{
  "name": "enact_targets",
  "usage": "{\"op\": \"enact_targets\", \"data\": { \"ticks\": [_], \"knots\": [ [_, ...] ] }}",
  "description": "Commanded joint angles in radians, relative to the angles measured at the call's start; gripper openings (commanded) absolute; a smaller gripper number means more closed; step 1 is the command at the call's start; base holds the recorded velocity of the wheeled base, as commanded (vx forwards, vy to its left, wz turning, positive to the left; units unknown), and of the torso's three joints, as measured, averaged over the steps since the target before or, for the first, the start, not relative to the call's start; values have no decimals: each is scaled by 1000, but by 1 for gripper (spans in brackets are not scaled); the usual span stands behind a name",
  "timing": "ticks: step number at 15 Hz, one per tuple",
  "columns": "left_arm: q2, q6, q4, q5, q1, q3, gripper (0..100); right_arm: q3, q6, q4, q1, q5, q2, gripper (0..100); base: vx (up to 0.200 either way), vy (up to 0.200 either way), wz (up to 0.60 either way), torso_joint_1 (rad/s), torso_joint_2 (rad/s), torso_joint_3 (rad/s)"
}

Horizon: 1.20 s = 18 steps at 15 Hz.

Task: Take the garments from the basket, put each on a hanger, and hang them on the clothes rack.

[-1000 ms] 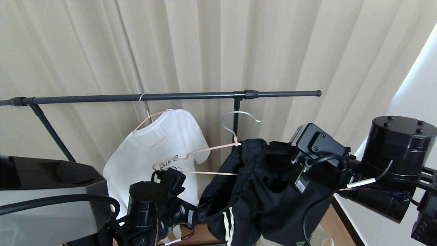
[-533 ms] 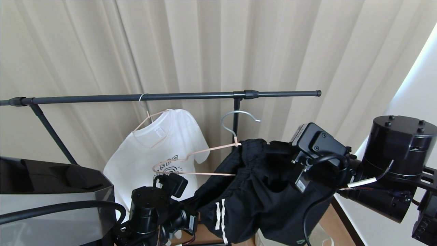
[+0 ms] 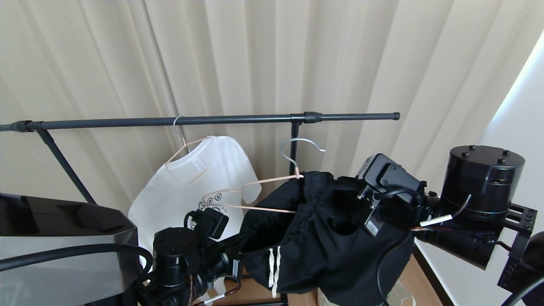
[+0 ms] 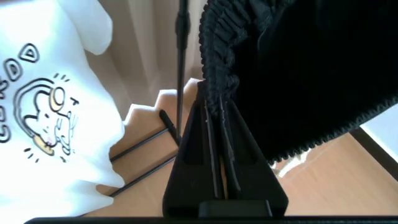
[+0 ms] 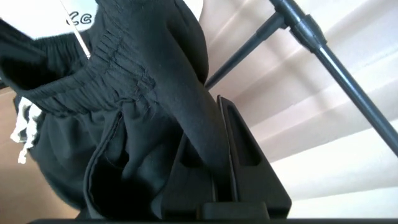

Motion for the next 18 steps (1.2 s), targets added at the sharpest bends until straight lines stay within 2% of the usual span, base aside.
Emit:
{"op": "enact_targets", "data": {
  "ticks": [1, 8, 12, 18],
  "knots": [
    [-12, 2, -2, 0, 16, -6, 0, -3, 0, 0, -10, 0, 32, 0, 0, 0, 0, 0, 0, 0],
    [-29, 40, -20, 0, 91, -15, 0, -8, 0, -1, -24, 0, 56, 0, 0, 0, 0, 0, 0, 0],
    [-31, 57, -30, -2, 173, -38, 0, -9, 0, -1, -39, 0, 58, 0, 0, 0, 0, 0, 0, 0],
    [-31, 57, -30, -6, 217, -56, 0, -14, -2, -1, -68, 0, 70, 0, 0, 0, 0, 0, 0, 0]
  ]
}}
